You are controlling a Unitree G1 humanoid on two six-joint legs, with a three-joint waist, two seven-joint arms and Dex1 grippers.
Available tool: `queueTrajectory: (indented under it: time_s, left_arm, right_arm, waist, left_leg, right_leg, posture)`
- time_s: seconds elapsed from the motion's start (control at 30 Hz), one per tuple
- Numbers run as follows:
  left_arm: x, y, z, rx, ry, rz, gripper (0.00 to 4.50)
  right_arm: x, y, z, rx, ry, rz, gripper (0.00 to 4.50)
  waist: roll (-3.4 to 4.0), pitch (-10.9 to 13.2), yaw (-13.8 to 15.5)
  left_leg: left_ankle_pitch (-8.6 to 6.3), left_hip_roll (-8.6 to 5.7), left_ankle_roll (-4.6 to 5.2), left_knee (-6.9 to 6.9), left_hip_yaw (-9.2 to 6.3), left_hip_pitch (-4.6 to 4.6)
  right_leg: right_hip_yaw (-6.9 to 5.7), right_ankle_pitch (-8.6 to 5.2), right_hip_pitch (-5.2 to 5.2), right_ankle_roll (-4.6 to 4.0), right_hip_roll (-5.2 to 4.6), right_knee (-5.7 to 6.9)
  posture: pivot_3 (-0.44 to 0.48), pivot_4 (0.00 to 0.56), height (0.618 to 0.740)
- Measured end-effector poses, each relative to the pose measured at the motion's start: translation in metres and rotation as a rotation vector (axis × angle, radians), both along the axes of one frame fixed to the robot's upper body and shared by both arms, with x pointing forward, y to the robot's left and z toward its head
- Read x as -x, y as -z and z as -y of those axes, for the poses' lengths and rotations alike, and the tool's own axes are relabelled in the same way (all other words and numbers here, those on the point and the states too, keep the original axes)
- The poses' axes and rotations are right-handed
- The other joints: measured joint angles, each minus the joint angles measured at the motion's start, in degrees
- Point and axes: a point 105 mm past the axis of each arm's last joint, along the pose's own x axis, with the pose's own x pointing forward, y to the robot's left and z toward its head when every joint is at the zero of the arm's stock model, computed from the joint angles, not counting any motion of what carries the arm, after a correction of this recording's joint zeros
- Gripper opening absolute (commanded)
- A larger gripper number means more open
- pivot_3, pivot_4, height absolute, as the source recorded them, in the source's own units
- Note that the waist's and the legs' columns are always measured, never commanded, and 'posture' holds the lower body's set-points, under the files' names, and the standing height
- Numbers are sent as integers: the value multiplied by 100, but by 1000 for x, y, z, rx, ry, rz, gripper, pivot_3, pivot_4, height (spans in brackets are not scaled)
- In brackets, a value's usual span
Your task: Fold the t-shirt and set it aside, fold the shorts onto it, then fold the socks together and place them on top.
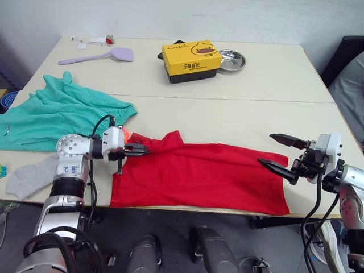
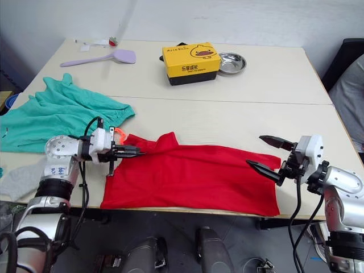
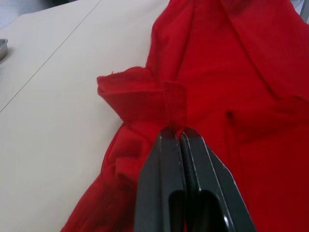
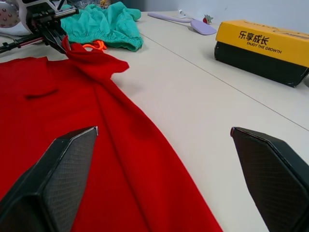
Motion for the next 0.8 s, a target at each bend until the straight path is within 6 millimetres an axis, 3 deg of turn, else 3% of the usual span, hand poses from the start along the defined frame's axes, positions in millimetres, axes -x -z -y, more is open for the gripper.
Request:
queueTrajectory:
  time_s: [0.33, 0.53, 0.8]
  left_arm:
    - [21, 1, -5, -41, 40, 48, 20]
    - [35, 20, -11, -148, 81, 68, 20]
    - [38, 29, -21, -247, 92, 104, 20]
  right_arm:
    - [1, 6, 3, 5, 4, -21, 4500]
    - [0, 10, 7, 2, 10, -34, 4500]
    - [0, 14, 9, 0, 11, -48, 4500]
  waist:
    - [1, -1, -3]
    - [3, -2, -9]
    - [4, -2, -7]
  left_leg:
    - [-4, 1, 7, 0, -1, 2]
    - [-6, 3, 8, -2, 0, 4]
    - [-29, 4, 49, -2, 0, 4]
  right_leg:
    - [1, 0, 3, -1, 1, -2]
    - [2, 0, 3, -2, 1, -3]
    - [1, 1, 3, -2, 0, -5]
  posture:
    - [0, 150, 740]
    - [0, 150, 740]
    - [0, 150, 740]
